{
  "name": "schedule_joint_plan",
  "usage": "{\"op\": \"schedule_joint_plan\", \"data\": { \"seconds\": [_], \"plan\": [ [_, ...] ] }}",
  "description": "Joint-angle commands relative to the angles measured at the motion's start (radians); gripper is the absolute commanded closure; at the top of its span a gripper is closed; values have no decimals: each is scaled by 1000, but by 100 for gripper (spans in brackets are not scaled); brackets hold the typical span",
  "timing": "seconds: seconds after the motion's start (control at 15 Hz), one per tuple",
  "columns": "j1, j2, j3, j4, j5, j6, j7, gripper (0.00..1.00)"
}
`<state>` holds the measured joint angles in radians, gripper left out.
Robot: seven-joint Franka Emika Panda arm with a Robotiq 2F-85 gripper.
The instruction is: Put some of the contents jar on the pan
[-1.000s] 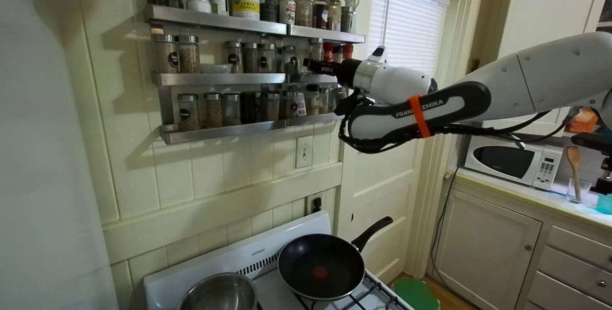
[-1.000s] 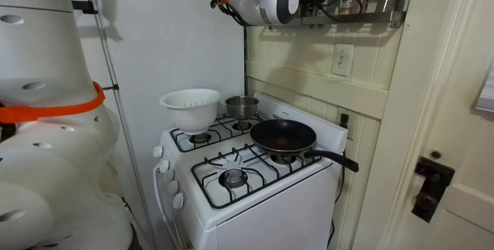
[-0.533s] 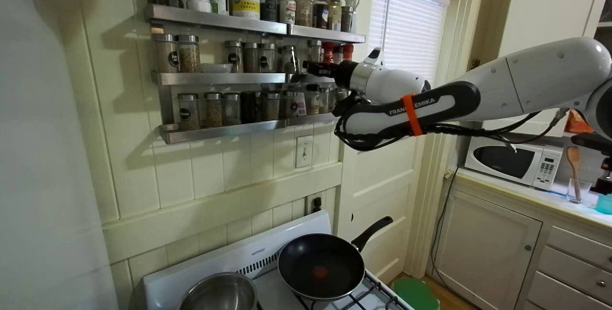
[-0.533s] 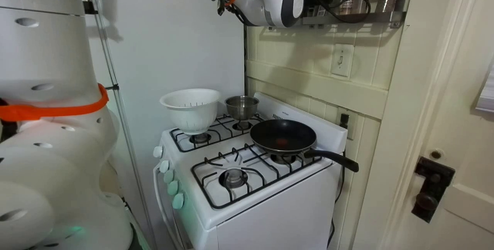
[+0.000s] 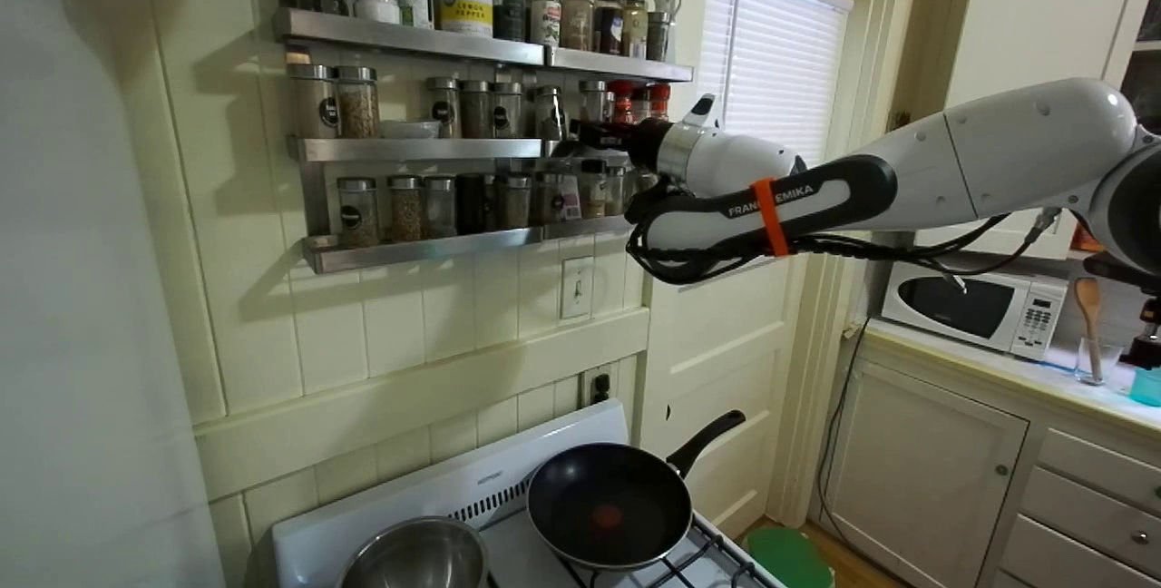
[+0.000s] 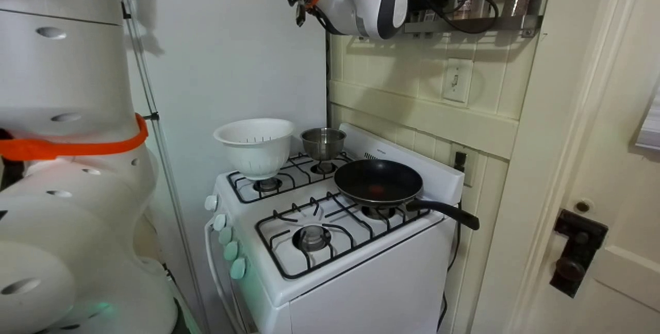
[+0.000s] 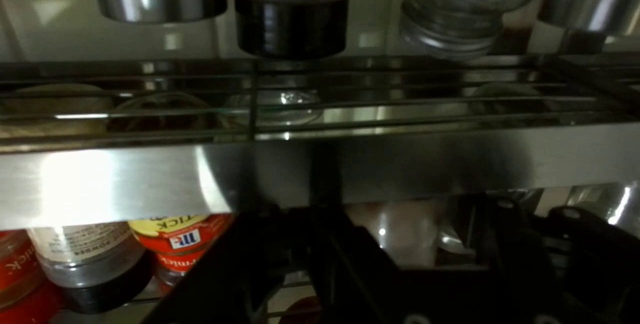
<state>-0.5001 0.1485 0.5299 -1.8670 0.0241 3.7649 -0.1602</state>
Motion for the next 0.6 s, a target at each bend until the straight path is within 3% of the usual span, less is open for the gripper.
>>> {"op": "schedule_joint_plan", "data": {
  "seconds": [0.0, 0.07, 0.2, 0.27, 0.33, 0.47, 0.53],
  "plan": [
    [27, 29, -4, 31, 46, 3, -56, 20],
    [29, 29, -4, 32, 48, 2, -59, 19],
    [31, 31, -4, 32, 49, 3, -63, 26],
    [196, 15, -200, 31, 11, 1, 8, 32],
    [64, 30, -43, 34, 46, 3, -57, 38],
    [97, 31, -74, 38, 47, 2, -52, 37],
    [249, 19, -253, 38, 12, 0, 13, 41]
  ]
}}
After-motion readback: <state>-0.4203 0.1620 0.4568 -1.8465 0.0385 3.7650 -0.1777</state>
